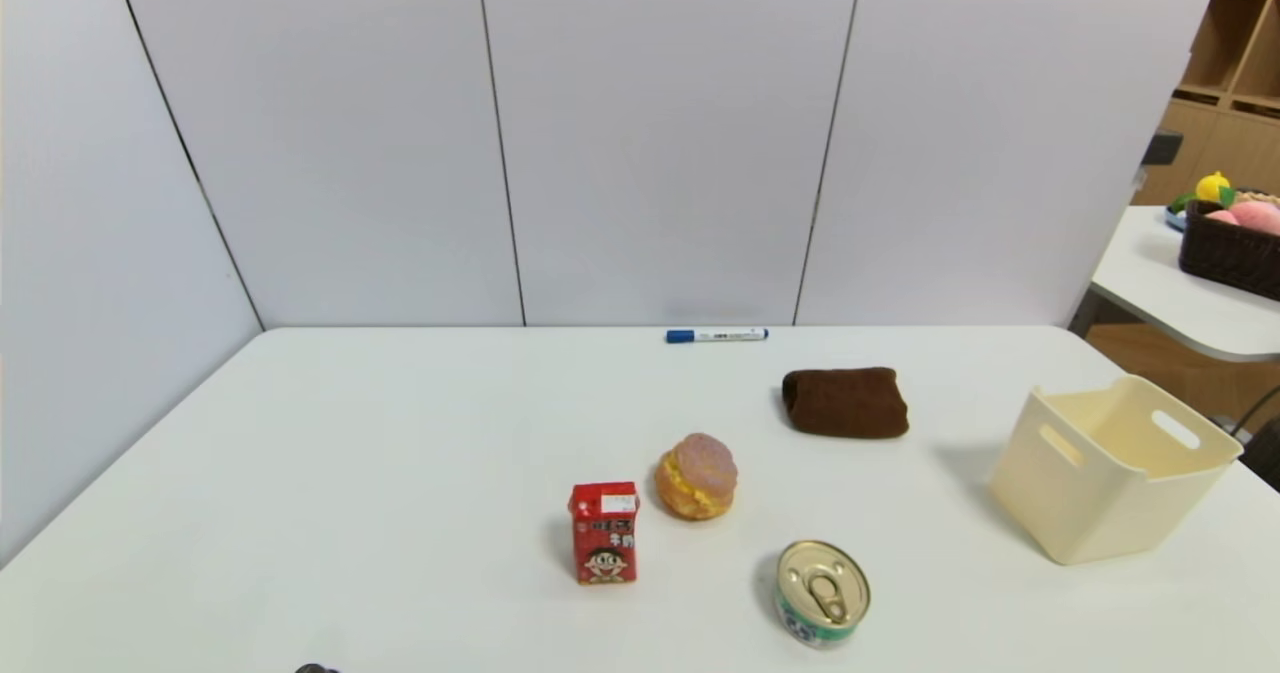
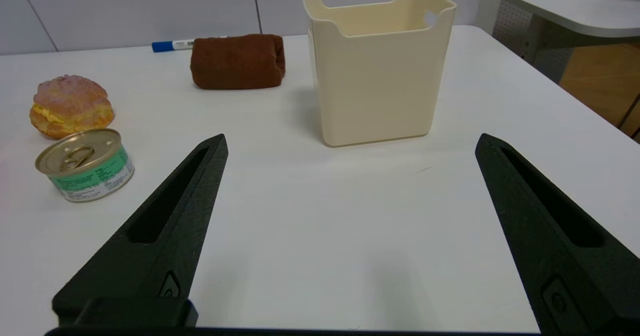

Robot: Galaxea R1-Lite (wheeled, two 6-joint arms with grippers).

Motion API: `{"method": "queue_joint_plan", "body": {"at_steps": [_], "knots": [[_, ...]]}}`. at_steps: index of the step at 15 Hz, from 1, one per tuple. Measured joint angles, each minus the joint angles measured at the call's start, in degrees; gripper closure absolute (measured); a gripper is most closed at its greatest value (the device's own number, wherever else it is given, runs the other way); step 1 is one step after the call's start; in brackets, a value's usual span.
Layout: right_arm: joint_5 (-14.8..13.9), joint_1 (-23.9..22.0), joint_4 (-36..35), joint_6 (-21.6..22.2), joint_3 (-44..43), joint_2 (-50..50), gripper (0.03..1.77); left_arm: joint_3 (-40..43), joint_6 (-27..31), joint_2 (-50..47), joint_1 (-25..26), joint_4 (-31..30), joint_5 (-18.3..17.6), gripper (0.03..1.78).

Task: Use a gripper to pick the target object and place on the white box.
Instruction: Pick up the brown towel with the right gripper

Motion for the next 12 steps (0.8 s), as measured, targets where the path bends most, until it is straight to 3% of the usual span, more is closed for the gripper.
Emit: {"method": "queue_joint_plan", "body": {"at_steps": [12], "knots": [[0.0,0.0,0.6,-0.1,0.0,0.0,0.09,0.0,0.0,0.0,0.0,0.0,0.0,0.12]]}}
